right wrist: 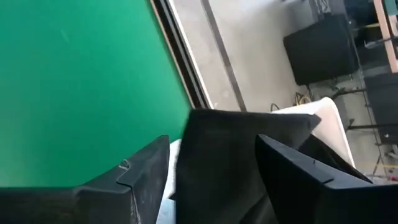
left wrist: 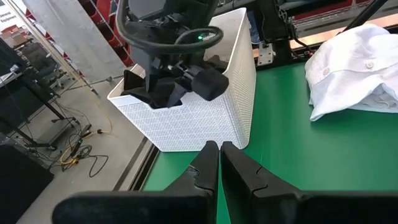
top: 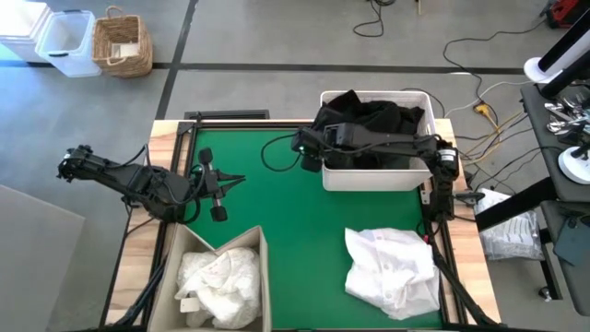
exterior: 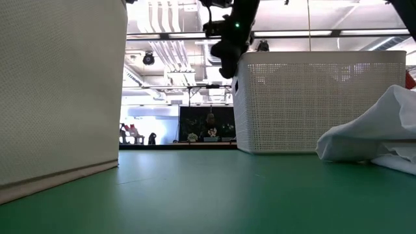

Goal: Sort clothes
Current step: Put the black shirt into the top right white bin, then put the white polo shirt into the bottom left white bin

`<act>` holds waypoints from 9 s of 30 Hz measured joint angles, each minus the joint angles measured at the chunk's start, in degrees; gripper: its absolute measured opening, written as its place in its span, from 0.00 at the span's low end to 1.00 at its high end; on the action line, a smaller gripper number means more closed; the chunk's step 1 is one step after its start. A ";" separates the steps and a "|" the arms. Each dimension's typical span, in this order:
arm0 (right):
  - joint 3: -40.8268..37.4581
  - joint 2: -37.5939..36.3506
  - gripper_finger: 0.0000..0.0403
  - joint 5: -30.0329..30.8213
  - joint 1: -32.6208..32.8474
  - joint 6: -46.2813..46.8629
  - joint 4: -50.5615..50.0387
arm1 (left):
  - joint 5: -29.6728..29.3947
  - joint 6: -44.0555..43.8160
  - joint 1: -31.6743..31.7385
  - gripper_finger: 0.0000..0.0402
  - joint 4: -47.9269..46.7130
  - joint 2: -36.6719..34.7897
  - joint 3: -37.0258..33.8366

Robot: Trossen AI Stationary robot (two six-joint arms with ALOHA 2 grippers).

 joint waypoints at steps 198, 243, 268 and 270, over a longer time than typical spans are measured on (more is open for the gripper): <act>-39.56 -32.44 0.48 -42.03 33.75 30.74 -11.91 | -0.11 -3.72 -1.79 0.00 10.86 13.52 8.11; -45.30 -36.83 0.46 -35.39 45.68 39.20 -10.91 | 5.05 1.97 -2.26 0.00 16.74 33.48 22.56; -56.84 -46.71 0.46 -33.23 55.30 47.74 -0.17 | 4.76 6.41 -2.27 0.00 5.00 60.93 50.68; -57.92 -45.69 0.46 -33.42 55.29 47.93 1.71 | 4.73 5.63 -2.27 0.00 3.97 61.98 51.72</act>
